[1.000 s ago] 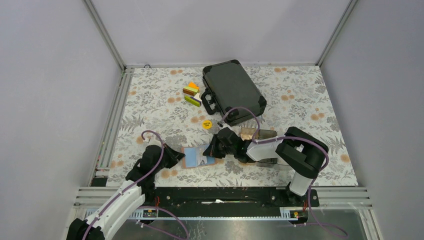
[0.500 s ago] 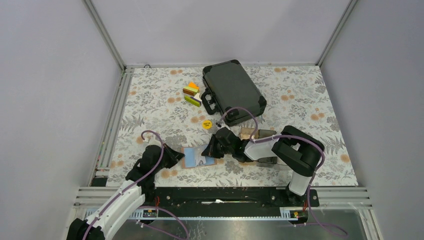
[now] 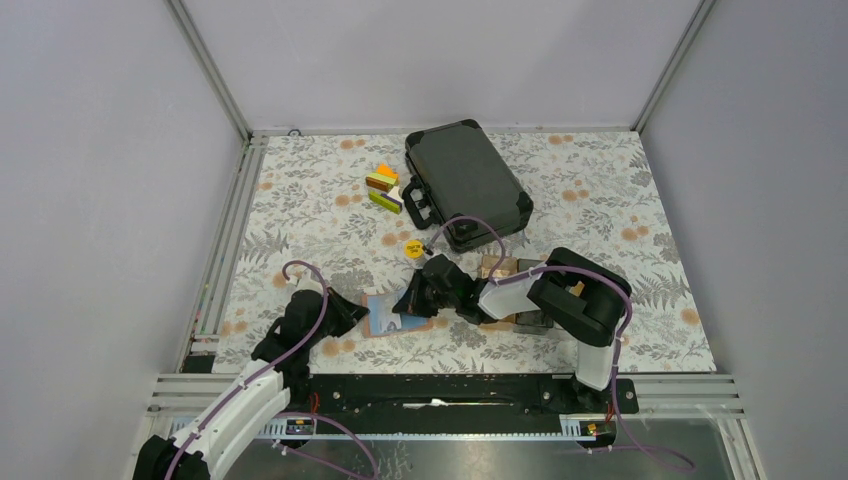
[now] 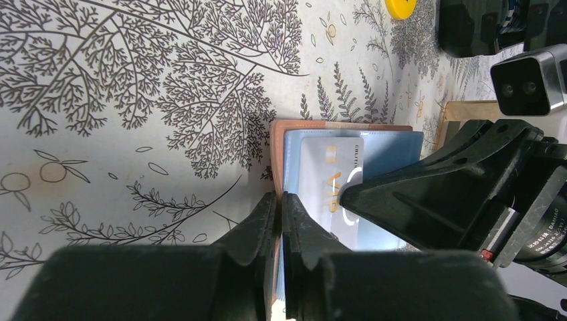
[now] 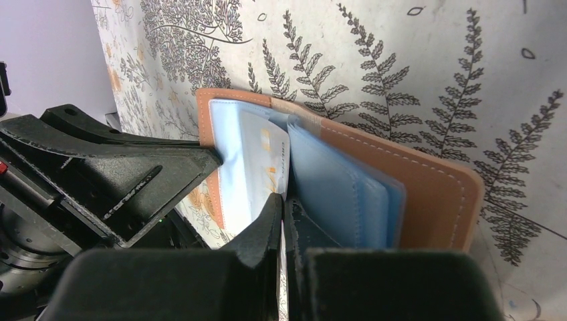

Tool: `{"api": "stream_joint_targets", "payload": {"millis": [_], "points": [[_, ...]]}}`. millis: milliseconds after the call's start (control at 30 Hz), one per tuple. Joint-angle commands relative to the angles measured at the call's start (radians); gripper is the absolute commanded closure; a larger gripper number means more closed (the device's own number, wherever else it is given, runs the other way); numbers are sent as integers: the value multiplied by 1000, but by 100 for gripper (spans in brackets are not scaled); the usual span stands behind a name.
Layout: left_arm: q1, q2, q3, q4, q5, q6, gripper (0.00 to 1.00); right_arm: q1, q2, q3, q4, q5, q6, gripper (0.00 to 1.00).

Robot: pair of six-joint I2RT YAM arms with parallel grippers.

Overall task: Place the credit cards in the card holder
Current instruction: Insert the credit card into the card holder.

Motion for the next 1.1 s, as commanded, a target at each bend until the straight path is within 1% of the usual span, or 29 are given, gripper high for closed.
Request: {"api": "stream_joint_targets", "payload": {"millis": [0, 67, 133, 233, 333, 433, 567, 667, 800, 900, 1067], "points": [[0, 4, 14, 39, 14, 8, 89, 30, 48, -3, -158, 27, -41, 97], [0, 3, 11, 38, 14, 7, 87, 30, 35, 6, -189, 39, -61, 90], [-1, 2, 10, 38, 12, 6, 88, 31, 25, 17, -220, 49, -84, 81], [0, -1, 7, 37, 12, 6, 90, 38, 15, 39, -256, 70, -111, 75], [0, -3, 7, 42, 21, 9, 88, 52, 22, 63, -269, 70, -127, 72], [0, -3, 8, 51, 36, 12, 85, 71, 36, 93, -279, 70, -137, 72], [0, -9, 8, 63, 57, 16, 79, 88, 48, 136, -306, 84, -153, 67], [0, -15, 5, 72, 69, 11, 78, 95, 52, 147, -301, 87, -155, 62], [0, -16, -12, 108, 91, -14, 78, 109, 54, 167, -294, 83, -164, 59], [0, -18, -16, 117, 92, -24, 78, 115, 50, 176, -298, 83, -178, 57], [0, -41, -16, 73, 57, -19, 89, 117, -7, 156, -285, 86, -223, 45]]}}
